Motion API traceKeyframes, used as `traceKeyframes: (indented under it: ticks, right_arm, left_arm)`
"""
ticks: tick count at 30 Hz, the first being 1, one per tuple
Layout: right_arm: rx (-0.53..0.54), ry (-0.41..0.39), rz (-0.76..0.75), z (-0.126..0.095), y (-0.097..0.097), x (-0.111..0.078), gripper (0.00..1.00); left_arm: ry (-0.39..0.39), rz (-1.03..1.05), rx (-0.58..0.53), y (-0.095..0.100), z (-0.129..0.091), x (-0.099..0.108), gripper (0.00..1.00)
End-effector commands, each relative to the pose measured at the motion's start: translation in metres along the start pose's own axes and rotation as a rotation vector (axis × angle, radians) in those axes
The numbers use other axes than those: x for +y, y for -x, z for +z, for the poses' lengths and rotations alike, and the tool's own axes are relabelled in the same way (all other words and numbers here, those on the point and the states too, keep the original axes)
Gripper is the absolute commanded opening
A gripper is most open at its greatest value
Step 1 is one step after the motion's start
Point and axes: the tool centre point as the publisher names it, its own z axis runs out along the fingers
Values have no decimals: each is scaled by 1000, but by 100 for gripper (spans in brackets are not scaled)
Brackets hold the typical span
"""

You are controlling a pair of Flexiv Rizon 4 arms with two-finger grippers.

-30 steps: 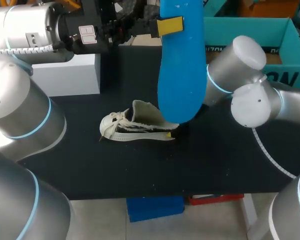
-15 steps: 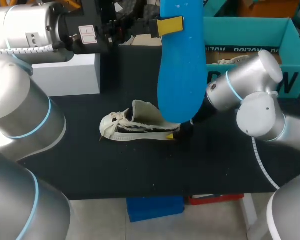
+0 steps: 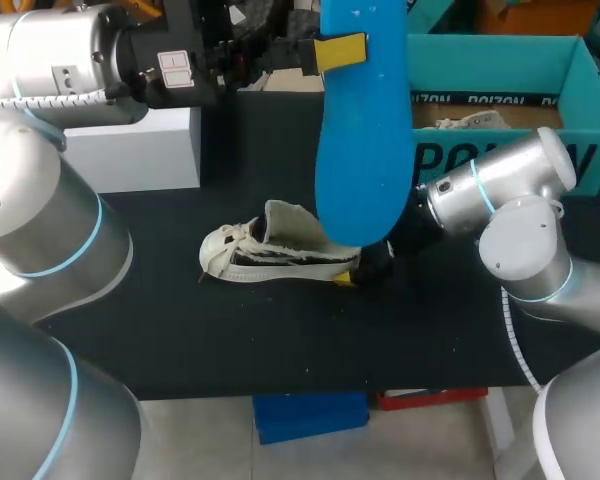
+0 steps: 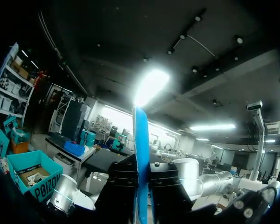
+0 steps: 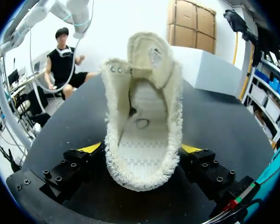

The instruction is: Take the shoe out of the shoebox, open the shoe tongue, remove and reinsert the insole, then place the shoe into the shoebox

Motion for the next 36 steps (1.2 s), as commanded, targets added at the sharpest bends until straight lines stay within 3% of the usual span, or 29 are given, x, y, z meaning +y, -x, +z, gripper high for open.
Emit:
traceKeyframes:
  ticks: [1, 5, 9, 18, 23, 30, 31, 33, 36]
  right_arm:
    - [1, -2, 8, -1, -2, -2, 100]
    - [4, -15, 17, -2, -3, -3, 100]
    - [12, -95, 37, -12, -4, -4, 100]
    - [-32, -395, 44, -42, 1, 7, 100]
    - [-59, -604, 45, -52, 9, 19, 100]
    - [-37, -812, 21, -51, 23, 38, 99]
    - [-34, -828, 15, -49, 26, 40, 89]
    - [-23, -881, 4, -46, 30, 46, 85]
    - [-7, -944, -7, -40, 35, 56, 92]
  left_arm:
    - [-1, 1, -2, 0, 1, 0, 0]
    - [-1, 1, -2, 0, 1, 0, 0]
    - [-1, 1, -2, 0, 1, 0, 0]
    - [-1, 1, -2, 0, 1, 0, 0]
    - [-1, 1, -2, 0, 1, 0, 0]
    - [-1, 1, -2, 0, 1, 0, 0]
    - [-1, 1, -2, 0, 1, 0, 0]
    - [-1, 1, -2, 0, 1, 0, 0]
    - [-1, 1, -2, 0, 1, 0, 0]
